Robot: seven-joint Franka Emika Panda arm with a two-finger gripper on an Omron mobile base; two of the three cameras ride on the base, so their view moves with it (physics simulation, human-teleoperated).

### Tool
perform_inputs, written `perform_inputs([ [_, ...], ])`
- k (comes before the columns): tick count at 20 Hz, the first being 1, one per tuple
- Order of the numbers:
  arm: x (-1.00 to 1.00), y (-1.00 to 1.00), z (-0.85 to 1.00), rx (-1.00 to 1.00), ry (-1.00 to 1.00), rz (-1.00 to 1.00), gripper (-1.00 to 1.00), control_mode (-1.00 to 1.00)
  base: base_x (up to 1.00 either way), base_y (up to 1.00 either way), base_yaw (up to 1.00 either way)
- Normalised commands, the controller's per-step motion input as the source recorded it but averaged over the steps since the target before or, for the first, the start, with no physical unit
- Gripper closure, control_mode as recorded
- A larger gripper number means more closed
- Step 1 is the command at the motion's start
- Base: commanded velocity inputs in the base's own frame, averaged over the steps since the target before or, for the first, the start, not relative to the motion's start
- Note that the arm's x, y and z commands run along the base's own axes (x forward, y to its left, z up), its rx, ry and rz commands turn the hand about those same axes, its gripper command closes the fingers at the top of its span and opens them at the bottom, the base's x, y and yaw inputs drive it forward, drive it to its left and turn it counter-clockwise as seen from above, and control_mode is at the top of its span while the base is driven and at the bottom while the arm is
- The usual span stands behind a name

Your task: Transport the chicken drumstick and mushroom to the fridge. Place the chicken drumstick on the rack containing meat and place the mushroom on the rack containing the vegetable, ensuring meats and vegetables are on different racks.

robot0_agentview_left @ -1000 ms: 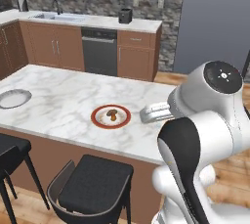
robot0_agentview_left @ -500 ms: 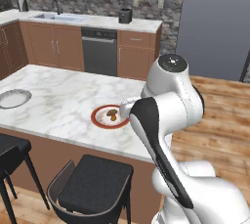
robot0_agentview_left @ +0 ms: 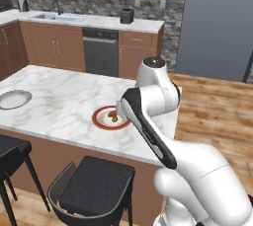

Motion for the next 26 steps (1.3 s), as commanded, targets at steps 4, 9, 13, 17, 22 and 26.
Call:
perform_inputs([
  [4,0.89,0.00,-0.58,0.00,0.13,0.01,-1.00,-1.00,0.00,0.00,0.00],
  [9,0.76,0.01,-0.46,0.02,0.03,0.02,-1.00,-1.00,0.00,0.00,0.00],
  [13,0.84,0.05,-0.46,0.00,0.00,0.01,-1.00,-1.00,0.00,0.00,0.00],
  [17,0.81,0.11,-0.49,0.00,0.00,0.00,-1.00,-1.00,0.00,0.00,0.00],
  [22,0.83,0.21,-0.46,0.00,0.00,0.00,-1.00,-1.00,0.00,0.00,0.00],
  [26,0.59,0.26,-0.27,0.00,0.00,0.00,-1.00,-1.00,0.00,0.00,0.00],
])
